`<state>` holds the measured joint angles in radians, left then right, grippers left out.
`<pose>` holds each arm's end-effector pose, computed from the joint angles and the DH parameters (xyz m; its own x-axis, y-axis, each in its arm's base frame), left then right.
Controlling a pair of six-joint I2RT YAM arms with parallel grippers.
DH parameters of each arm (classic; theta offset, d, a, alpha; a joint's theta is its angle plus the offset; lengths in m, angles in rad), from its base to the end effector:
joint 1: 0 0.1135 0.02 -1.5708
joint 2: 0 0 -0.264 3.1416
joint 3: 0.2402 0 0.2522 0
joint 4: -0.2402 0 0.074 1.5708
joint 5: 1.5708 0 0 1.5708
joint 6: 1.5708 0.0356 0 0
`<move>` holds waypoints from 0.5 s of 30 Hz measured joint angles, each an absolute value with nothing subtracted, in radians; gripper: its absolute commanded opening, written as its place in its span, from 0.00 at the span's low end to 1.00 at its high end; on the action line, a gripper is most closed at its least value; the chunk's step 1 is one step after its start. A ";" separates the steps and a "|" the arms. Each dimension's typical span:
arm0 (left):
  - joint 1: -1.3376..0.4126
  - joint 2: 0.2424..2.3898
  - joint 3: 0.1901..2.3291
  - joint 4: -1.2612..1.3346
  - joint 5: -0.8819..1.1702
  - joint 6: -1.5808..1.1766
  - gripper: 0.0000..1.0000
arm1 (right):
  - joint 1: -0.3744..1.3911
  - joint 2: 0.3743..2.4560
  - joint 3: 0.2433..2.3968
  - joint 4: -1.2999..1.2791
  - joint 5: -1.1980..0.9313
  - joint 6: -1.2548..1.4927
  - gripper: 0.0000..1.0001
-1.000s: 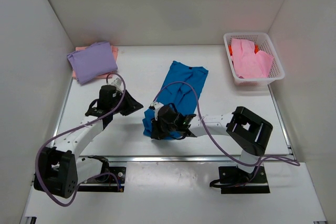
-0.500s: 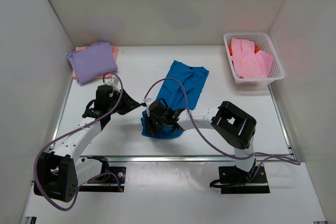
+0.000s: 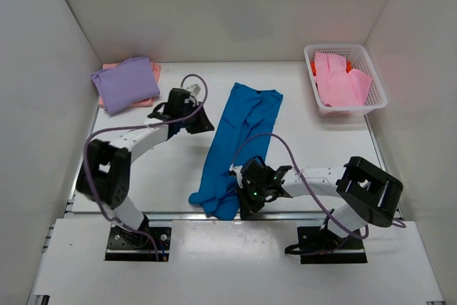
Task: Fold and stack the t-shirts
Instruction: Rotate the tshirt 90 degrees
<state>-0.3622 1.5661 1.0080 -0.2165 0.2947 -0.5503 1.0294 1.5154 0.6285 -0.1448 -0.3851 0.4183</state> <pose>0.3101 -0.1286 0.2231 -0.8363 -0.2182 -0.5030 0.1124 0.8296 -0.5469 0.1233 0.2311 0.1333 -0.7671 -0.5452 -0.3382 -0.6369 0.5841 0.5031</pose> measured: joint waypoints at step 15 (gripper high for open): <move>-0.526 2.101 1.389 -0.179 0.206 -0.577 0.17 | 0.905 1.406 0.622 -0.272 -0.417 0.369 0.00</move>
<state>-0.5259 2.1010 1.3891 -0.1795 0.2058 -0.5766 0.9051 1.4059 0.6220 -0.2722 -0.4168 0.3695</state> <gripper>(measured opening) 0.178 0.001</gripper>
